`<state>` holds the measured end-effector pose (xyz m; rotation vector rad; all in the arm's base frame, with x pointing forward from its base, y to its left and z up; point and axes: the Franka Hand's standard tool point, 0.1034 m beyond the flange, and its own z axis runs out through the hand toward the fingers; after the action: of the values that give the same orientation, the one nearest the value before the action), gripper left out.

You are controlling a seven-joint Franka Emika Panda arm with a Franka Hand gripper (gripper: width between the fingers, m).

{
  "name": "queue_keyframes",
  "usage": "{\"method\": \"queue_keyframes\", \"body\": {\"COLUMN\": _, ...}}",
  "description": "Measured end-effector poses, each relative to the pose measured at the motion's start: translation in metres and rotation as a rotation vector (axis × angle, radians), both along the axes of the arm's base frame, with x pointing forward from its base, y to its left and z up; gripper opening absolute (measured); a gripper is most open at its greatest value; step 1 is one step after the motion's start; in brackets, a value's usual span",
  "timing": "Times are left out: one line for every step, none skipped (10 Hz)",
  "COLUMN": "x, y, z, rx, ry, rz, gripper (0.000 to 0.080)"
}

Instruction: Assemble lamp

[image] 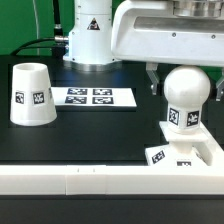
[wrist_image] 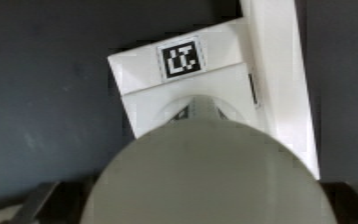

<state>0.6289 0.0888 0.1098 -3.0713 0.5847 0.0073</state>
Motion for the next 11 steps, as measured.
{"method": "queue_keyframes", "body": {"x": 0.0003, "y": -0.0006, "z": 0.0000, "rx": 0.005, "ry": 0.003, "rz": -0.088, "gripper": 0.0578}}
{"method": "queue_keyframes", "body": {"x": -0.0001, "y": -0.0004, "z": 0.0000, "rx": 0.010, "ry": 0.010, "rz": -0.154, "gripper": 0.0578}}
{"method": "queue_keyframes", "body": {"x": 0.0003, "y": -0.0006, "z": -0.0001, "rx": 0.014, "ry": 0.017, "rz": -0.215, "gripper": 0.0578}}
{"method": "queue_keyframes", "body": {"x": -0.0002, "y": 0.0001, "z": -0.0004, "rx": 0.021, "ry": 0.022, "rz": -0.318, "gripper": 0.0578}}
{"method": "queue_keyframes", "body": {"x": -0.0004, "y": 0.0008, "z": -0.0004, "rx": 0.024, "ry": 0.026, "rz": -0.408, "gripper": 0.0578}}
{"method": "queue_keyframes", "body": {"x": -0.0007, "y": 0.0018, "z": -0.0006, "rx": 0.024, "ry": 0.028, "rz": -0.469, "gripper": 0.0578}}
{"method": "queue_keyframes", "body": {"x": -0.0005, "y": 0.0021, "z": -0.0005, "rx": 0.025, "ry": 0.030, "rz": -0.557, "gripper": 0.0578}}
{"method": "queue_keyframes", "body": {"x": -0.0008, "y": 0.0012, "z": -0.0008, "rx": 0.028, "ry": 0.034, "rz": -0.609, "gripper": 0.0578}}
{"method": "queue_keyframes", "body": {"x": -0.0010, "y": 0.0011, "z": -0.0009, "rx": 0.030, "ry": 0.037, "rz": -0.636, "gripper": 0.0578}}
{"method": "queue_keyframes", "body": {"x": -0.0010, "y": 0.0016, "z": -0.0008, "rx": 0.032, "ry": 0.039, "rz": -0.703, "gripper": 0.0578}}
{"method": "queue_keyframes", "body": {"x": -0.0012, "y": 0.0020, "z": -0.0006, "rx": 0.033, "ry": 0.041, "rz": -0.739, "gripper": 0.0578}}
